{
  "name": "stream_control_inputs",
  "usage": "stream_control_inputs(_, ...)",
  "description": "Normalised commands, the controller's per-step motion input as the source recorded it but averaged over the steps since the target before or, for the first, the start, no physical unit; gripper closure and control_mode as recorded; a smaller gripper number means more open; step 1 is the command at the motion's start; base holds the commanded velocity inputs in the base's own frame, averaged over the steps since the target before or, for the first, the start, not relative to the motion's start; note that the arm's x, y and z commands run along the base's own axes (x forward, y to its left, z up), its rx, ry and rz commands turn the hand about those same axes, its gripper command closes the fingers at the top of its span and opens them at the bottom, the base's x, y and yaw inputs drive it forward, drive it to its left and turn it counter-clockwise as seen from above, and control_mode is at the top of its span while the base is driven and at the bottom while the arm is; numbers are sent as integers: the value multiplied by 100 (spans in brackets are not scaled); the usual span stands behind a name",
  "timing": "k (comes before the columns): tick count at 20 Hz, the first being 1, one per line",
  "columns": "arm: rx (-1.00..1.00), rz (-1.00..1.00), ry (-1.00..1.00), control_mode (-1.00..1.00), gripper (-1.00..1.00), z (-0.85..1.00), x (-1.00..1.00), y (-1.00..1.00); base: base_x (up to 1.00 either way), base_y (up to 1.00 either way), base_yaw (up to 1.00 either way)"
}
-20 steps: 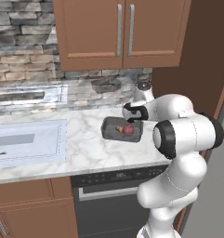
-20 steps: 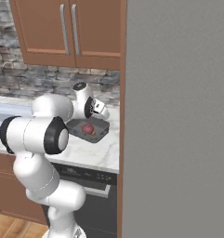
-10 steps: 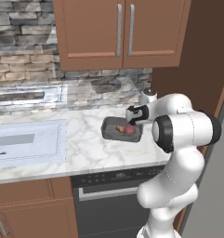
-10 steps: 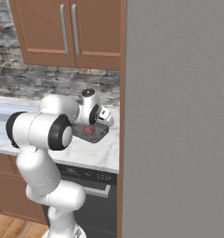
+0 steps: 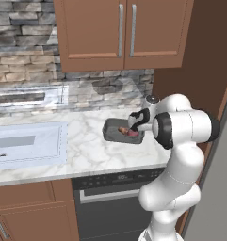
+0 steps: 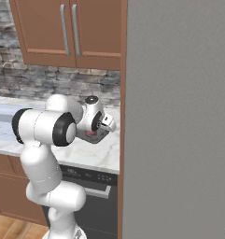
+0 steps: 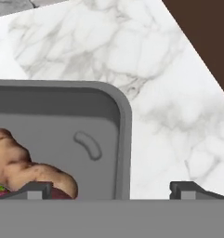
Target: Take the onion and potato out of the freezer and place them in the tupperware container on the counter. Then put the tupperware containing the vegetables back in the freezer.
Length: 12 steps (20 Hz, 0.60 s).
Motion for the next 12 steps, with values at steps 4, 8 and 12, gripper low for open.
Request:
stream_control_inputs(4, 4, 0, 0, -100, -100, -31, 24, -5, 0, 0, 0)
stream_control_inputs(8, 6, 0, 0, -100, -100, -31, 31, -1, 0, 0, 0)
stream_control_inputs(12, 5, 0, 0, -100, -100, -32, 31, 0, 0, 0, 0)
